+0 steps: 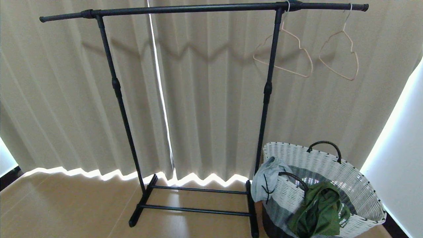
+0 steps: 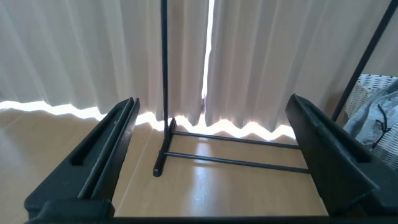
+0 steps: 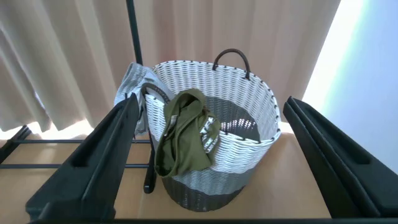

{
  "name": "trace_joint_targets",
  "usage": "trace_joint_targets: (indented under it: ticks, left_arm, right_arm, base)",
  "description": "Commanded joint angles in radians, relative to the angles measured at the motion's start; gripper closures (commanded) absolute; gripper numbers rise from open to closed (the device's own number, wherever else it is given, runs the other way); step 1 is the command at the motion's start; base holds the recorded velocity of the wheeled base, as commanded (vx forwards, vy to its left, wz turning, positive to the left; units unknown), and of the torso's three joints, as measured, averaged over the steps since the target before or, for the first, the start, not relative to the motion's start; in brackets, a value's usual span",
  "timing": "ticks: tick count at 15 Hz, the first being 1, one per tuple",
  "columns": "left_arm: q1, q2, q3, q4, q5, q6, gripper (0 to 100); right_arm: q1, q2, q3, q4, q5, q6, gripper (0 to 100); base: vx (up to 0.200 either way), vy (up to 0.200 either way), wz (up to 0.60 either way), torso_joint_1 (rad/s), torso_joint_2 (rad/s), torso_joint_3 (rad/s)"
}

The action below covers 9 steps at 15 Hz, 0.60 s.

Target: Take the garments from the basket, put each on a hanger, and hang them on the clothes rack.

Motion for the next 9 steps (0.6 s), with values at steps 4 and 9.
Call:
trace_joint_targets:
  ticks: [4,9]
  left_arm:
    - [0.0,-0.001,0.0,0.0,0.001,0.001,0]
    - [0.0,-0.001,0.0,0.0,0.001,-0.001,0]
  right_arm:
    - [0.001,0.001,0.0,-0.001,0.0,0.0,0]
    - [0.0,0.001,0.0,-0.001,0.0,-0.002,0]
  base:
    - [0.05,0.0,0.0,0.003,0.0,0.002]
    - [0.2,0.0,0.0,0.002,0.0,0.003]
